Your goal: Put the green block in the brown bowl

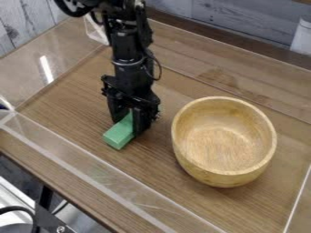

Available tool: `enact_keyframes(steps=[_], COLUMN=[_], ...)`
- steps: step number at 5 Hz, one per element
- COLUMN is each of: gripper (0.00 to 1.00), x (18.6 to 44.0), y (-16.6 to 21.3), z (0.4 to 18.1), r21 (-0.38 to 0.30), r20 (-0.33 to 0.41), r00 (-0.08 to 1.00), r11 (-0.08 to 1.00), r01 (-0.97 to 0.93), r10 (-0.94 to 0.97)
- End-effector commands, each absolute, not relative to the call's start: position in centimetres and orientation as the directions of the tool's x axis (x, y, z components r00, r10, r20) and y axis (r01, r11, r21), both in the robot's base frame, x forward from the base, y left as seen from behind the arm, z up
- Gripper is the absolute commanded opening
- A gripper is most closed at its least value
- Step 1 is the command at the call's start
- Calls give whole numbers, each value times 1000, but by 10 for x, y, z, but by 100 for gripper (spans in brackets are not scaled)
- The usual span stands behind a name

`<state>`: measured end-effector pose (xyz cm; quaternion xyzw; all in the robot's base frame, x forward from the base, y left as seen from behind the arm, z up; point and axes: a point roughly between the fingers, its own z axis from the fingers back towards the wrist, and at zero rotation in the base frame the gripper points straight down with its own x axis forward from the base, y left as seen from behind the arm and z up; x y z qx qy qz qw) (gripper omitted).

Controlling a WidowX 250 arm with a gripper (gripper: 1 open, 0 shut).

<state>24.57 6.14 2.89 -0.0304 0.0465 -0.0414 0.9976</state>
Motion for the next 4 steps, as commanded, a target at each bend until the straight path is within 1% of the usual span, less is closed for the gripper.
enact_keyframes(steps=[1,2,3,4], gripper=[0,0,0,0], x=[260,268,281,284], y=[63,57,42,30], z=[56,71,90,98], r21=[-45,-55,-75,-89], r20=[-4,22,55,67], r00=[997,998,998,997], r11=[996,997,996,995], r01=[71,55,39,52], r10=[-72,-54,-35,-46])
